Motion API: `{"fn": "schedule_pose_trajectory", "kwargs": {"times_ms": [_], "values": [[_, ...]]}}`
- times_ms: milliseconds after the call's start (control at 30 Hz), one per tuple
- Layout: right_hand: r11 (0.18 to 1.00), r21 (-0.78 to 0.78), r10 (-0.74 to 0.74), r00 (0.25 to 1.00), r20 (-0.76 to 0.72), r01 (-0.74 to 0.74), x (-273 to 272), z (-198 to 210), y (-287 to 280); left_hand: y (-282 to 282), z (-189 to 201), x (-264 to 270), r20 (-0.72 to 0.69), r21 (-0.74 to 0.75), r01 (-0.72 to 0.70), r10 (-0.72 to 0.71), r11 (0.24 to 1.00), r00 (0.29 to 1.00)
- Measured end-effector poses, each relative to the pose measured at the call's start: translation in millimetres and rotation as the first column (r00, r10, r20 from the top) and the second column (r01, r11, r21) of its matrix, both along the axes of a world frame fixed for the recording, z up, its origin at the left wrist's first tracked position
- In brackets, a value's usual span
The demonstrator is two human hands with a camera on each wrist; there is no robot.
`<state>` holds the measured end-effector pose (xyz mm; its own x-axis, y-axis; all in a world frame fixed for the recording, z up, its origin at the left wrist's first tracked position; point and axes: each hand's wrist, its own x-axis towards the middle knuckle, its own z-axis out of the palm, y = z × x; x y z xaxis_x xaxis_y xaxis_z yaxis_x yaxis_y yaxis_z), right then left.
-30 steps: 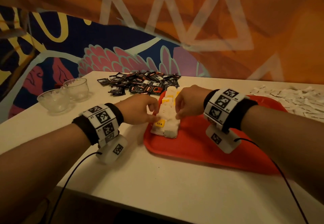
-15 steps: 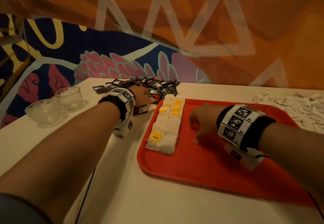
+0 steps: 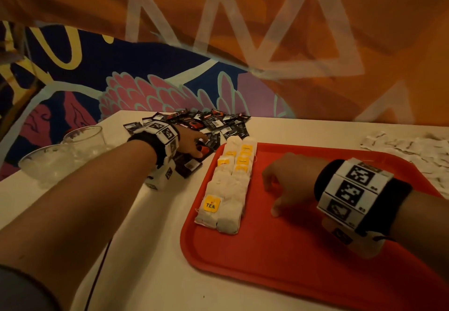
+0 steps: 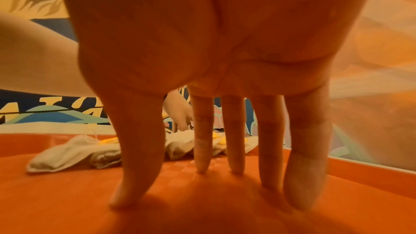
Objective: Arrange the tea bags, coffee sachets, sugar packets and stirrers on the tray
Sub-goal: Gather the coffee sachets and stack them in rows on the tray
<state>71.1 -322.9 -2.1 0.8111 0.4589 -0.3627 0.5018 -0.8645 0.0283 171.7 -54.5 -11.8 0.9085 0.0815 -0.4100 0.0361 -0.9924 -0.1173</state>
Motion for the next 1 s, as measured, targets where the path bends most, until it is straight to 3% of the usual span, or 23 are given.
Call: {"fn": "schedule_pose_trajectory", "kwargs": {"times_ms": [100,233,367,533,767,1000], "values": [[1.0,0.019,-0.02,1.0,-0.005,0.02,2,3,3,11,13,-8,-0.031,-0.082,-0.042,0.039,0.996,0.999],[0.992,0.121,-0.034,0.998,0.046,0.028,4,12,9,23,21,-5,0.114,-0.054,-0.071,0.077,0.996,0.991],[0.979,0.202,-0.023,0.998,0.067,0.009,5,24,17,28,5,-14,-0.041,-0.034,-0.058,0.057,0.998,0.998],[0.975,0.222,-0.018,0.998,0.065,0.003,12,31,34,37,4,-47,-0.021,-0.06,0.016,-0.017,0.998,1.0],[0.945,0.327,-0.001,0.999,0.045,-0.014,18,39,84,68,24,-115,0.097,-0.265,0.046,-0.021,0.963,0.995],[0.984,0.169,0.027,0.988,0.151,-0.052,28,34,156,98,8,-156,0.03,-0.061,0.024,-0.022,0.998,0.999]]}}
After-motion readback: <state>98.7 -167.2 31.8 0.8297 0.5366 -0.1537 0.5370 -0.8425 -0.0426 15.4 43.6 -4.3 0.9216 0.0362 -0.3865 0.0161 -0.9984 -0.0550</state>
